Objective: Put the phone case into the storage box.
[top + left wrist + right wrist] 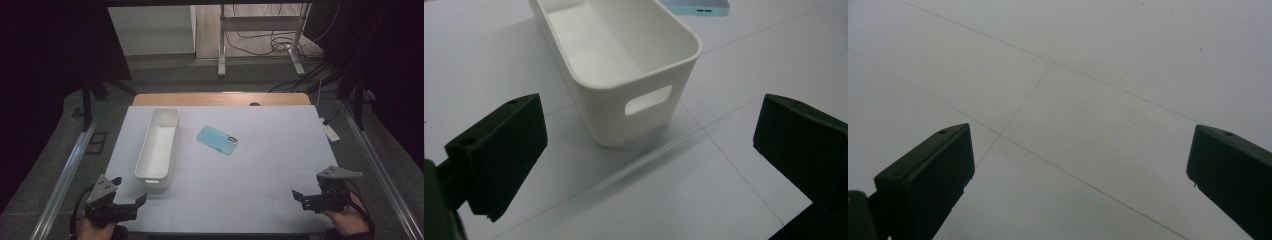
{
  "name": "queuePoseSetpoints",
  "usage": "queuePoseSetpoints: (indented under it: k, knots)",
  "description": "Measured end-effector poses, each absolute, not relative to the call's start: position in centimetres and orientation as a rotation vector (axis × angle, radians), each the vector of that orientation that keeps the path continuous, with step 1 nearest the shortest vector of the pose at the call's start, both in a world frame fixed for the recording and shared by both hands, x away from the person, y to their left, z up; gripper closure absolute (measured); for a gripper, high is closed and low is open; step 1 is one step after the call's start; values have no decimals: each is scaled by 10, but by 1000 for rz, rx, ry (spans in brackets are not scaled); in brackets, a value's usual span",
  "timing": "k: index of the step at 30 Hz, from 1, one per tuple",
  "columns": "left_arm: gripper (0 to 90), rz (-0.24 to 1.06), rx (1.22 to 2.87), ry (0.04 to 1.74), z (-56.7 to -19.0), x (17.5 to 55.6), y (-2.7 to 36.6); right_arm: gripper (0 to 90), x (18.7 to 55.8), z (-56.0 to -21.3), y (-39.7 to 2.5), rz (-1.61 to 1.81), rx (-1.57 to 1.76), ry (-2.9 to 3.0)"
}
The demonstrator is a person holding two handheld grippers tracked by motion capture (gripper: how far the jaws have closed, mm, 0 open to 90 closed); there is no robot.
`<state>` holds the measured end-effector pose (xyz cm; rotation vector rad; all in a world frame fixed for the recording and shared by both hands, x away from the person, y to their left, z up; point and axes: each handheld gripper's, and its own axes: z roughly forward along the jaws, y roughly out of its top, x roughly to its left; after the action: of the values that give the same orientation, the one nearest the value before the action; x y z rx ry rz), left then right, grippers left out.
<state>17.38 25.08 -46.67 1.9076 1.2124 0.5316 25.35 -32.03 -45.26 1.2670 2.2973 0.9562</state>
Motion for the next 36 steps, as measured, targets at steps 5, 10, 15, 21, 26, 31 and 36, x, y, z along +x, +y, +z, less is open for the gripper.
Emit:
queuePoseSetpoints:
  k: [5,10,15,21,26,31,36]
  knots:
    - [14,530,1908,1211,-467,174,251,0,258,-452,-318,958,1253,2309]
    - [14,528,1910,1211,-467,174,251,0,260,-452,-315,968,1240,2327]
    - [14,528,1914,1209,-467,174,251,0,265,-451,-311,973,1223,2349]
    - [14,528,1914,1208,-467,174,251,0,271,-450,-308,985,1213,2359]
    - [14,530,1919,1208,-467,174,250,0,275,-449,-304,983,1201,2377]
    - [14,531,1921,1209,-467,174,250,0,281,-450,-298,979,1195,2393]
    - [14,533,1923,1209,-467,174,249,0,285,-450,-293,975,1181,2408]
